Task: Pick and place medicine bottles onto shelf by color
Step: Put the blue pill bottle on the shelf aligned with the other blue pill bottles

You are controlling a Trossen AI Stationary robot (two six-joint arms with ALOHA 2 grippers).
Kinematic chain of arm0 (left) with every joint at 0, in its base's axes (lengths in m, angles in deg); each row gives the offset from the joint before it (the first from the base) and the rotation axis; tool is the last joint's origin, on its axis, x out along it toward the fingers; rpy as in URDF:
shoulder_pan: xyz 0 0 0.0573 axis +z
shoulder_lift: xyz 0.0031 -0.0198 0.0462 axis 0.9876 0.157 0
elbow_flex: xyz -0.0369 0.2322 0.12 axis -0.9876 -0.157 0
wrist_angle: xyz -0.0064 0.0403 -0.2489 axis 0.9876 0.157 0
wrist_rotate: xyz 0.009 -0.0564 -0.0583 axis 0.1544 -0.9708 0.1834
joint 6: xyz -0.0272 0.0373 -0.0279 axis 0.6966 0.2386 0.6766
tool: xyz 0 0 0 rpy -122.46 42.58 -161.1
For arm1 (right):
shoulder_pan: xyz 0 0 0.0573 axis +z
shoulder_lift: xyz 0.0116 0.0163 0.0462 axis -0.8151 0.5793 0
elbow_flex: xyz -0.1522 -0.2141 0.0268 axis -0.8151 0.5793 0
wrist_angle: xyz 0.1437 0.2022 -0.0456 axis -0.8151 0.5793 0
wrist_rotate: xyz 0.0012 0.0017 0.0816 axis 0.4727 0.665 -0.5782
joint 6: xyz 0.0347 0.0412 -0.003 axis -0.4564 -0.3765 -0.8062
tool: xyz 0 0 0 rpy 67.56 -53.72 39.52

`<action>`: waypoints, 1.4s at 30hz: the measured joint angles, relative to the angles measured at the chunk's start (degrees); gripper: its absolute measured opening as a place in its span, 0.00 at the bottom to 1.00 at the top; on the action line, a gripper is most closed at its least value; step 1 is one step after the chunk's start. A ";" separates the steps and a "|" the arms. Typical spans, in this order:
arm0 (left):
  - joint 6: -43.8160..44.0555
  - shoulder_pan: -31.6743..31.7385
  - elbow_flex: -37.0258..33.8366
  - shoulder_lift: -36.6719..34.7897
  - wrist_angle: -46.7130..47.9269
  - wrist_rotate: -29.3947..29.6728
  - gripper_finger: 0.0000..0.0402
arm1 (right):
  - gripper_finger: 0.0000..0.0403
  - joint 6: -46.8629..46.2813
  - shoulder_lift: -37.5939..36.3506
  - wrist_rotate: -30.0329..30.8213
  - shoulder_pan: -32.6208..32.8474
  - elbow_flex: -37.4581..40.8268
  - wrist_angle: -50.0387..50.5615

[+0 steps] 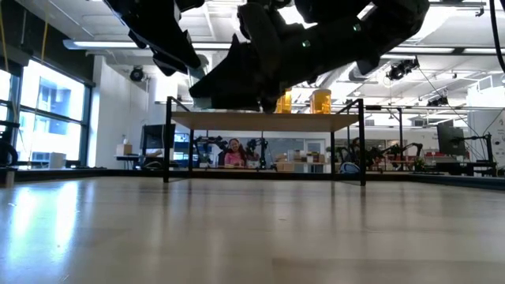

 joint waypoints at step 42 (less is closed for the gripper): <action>-8.33 35.05 21.11 0.02 26.49 3.55 0.29 | 0.44 0.01 -7.74 0.48 -0.02 0.00 23.50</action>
